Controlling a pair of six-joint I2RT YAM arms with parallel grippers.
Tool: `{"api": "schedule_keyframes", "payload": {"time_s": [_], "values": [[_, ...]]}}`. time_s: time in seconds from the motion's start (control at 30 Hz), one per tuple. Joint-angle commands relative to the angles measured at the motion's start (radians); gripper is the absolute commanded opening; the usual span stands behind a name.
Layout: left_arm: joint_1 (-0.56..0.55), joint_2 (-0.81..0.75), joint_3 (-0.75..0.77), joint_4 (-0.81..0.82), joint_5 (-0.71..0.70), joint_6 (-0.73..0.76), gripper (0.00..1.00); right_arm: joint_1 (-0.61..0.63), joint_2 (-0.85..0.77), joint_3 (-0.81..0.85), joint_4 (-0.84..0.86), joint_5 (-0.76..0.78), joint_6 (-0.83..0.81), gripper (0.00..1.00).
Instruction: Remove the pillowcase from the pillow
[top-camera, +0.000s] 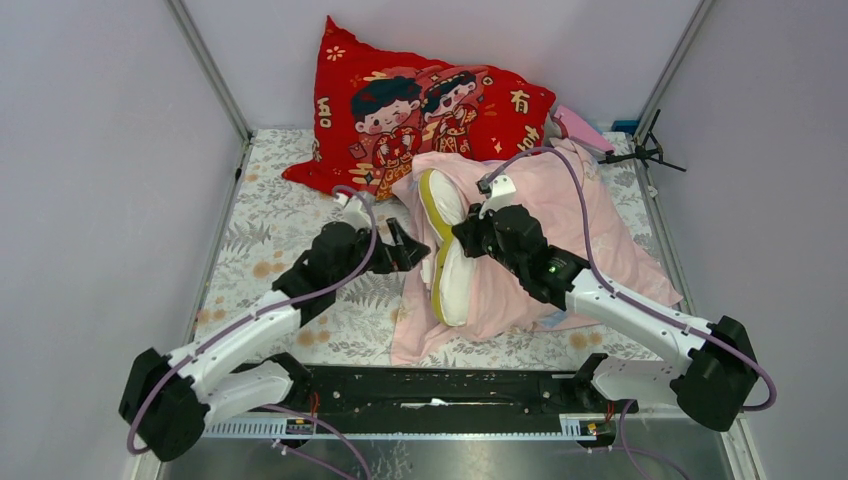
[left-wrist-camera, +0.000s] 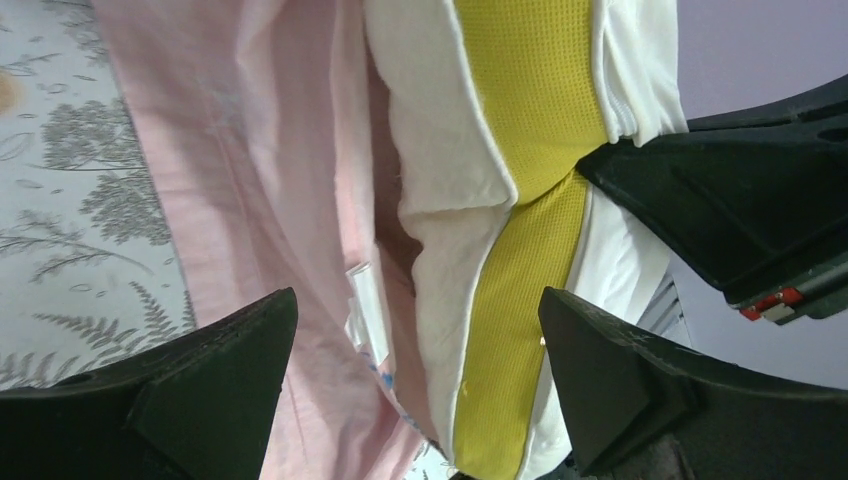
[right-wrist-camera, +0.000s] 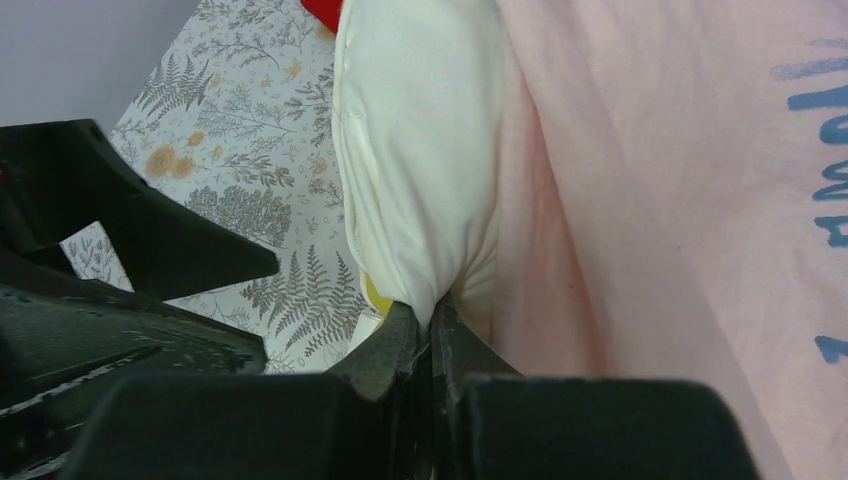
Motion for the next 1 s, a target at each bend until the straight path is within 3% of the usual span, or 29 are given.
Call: {"api": "schedule_keyframes", "payload": {"time_s": [0.0, 0.27, 0.47, 0.53, 0.57, 0.63, 0.73, 0.83, 0.97], "values": [[0.005, 0.094, 0.083, 0.115, 0.162, -0.004, 0.99, -0.002, -0.028, 0.015, 0.082, -0.037, 0.021, 0.03], [-0.008, 0.241, 0.117, 0.229, 0.361, -0.018, 0.95, -0.002, -0.016, 0.036, 0.083, -0.052, 0.024, 0.03], [-0.100, 0.306, 0.157, 0.228, 0.354, 0.034, 0.91, -0.003, -0.001, 0.049, 0.088, -0.064, 0.030, 0.03], [-0.108, 0.318, 0.161, 0.220, 0.338, 0.041, 0.84, -0.002, 0.001, 0.048, 0.088, -0.068, 0.031, 0.04], [-0.107, 0.322, 0.160, 0.215, 0.328, 0.043, 0.72, -0.002, 0.001, 0.047, 0.088, -0.070, 0.029, 0.06], [-0.108, 0.325, 0.159, 0.199, 0.299, 0.054, 0.47, -0.002, -0.002, 0.043, 0.086, -0.070, 0.027, 0.20], [-0.107, 0.311, 0.152, 0.181, 0.246, 0.072, 0.01, -0.002, -0.019, 0.030, 0.075, -0.064, 0.012, 0.65], [-0.106, 0.283, 0.134, 0.171, 0.197, 0.075, 0.00, -0.002, -0.035, 0.007, 0.052, -0.050, -0.003, 0.81], [-0.105, 0.247, 0.118, 0.155, 0.153, 0.081, 0.00, -0.002, -0.047, -0.022, -0.008, -0.033, -0.026, 0.89]]}}
